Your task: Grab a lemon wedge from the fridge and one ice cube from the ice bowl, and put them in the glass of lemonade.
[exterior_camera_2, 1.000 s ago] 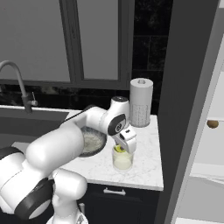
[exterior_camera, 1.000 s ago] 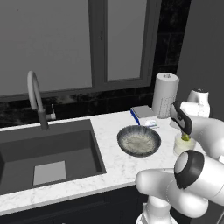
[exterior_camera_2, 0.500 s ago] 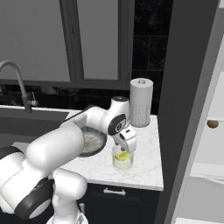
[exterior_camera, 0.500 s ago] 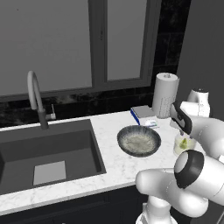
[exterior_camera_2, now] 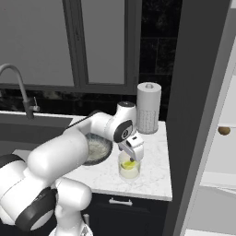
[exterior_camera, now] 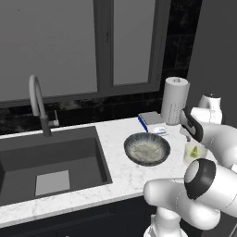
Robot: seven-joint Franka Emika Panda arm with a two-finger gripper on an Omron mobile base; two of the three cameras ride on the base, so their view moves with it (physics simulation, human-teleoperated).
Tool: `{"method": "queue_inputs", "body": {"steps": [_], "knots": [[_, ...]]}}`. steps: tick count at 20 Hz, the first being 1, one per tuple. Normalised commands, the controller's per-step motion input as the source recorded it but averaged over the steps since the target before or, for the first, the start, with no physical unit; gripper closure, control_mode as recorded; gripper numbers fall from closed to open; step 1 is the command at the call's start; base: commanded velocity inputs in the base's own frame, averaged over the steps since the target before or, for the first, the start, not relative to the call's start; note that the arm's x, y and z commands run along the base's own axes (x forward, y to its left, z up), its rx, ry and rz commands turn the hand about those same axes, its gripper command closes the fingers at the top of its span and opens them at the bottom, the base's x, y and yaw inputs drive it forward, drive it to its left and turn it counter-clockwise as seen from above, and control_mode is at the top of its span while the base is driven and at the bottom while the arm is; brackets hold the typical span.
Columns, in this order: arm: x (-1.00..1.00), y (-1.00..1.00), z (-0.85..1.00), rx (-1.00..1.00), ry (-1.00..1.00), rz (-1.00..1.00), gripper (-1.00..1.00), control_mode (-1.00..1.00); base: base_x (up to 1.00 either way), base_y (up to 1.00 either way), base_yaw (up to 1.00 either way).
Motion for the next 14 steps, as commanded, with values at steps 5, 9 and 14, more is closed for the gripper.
{"method": "queue_inputs", "body": {"steps": [5, 9, 14], "knots": [[-0.07, 0.00, 0.14, 0.00, -0.06, 0.00, -1.00, -1.00, 0.00, 0.00, 0.00], [-0.16, 0.00, 0.18, 0.00, -0.09, 0.00, -1.00, -1.00, 0.00, 0.00, 0.00], [-0.26, 0.01, 0.18, 0.00, -0.08, 0.00, -1.00, -1.00, 0.00, 0.00, 0.00]]}}
